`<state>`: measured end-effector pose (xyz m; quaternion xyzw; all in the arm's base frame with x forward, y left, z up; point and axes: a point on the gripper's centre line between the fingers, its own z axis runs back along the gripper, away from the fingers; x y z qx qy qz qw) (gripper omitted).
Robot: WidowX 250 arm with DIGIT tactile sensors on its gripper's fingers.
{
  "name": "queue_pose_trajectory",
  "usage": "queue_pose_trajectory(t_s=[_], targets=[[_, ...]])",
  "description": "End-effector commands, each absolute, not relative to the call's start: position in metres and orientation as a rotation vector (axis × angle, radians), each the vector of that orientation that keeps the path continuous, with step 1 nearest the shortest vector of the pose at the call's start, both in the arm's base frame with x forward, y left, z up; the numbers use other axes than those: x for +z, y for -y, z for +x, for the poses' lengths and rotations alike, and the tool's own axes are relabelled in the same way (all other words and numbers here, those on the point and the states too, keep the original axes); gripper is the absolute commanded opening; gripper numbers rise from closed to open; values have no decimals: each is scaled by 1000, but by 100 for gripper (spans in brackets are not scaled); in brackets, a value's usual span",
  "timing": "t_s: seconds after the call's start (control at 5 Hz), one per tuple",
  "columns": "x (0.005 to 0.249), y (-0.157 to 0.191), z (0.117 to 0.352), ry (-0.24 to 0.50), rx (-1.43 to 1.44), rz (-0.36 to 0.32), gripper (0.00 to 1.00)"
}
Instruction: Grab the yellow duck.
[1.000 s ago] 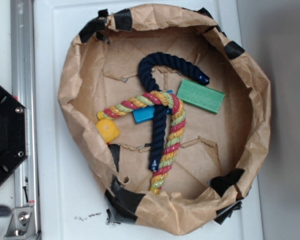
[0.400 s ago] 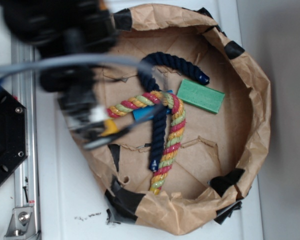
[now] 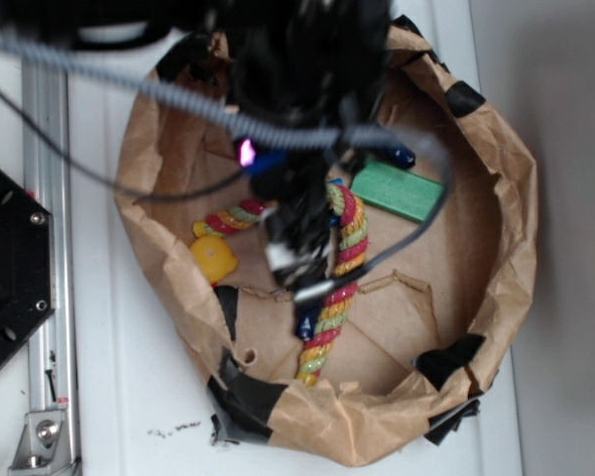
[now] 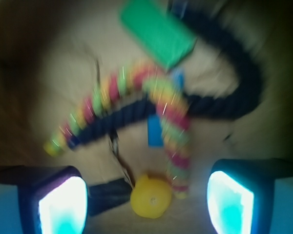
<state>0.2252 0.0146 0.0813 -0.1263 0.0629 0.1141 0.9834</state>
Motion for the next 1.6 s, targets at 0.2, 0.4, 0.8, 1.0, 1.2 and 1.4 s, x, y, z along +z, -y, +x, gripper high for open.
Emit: queue_pose_trajectory(t_s=[0.2, 0.4, 0.8, 1.0, 1.2, 1.4], targets=[[17, 16, 195, -169, 78, -31, 0], [41, 19, 206, -135, 74, -54, 0], [144, 31, 232, 124, -9, -42, 0], [194, 28, 236, 168, 54, -90, 0], [199, 28, 236, 209, 145, -110, 0], [192, 31, 233, 253, 250, -107, 0]])
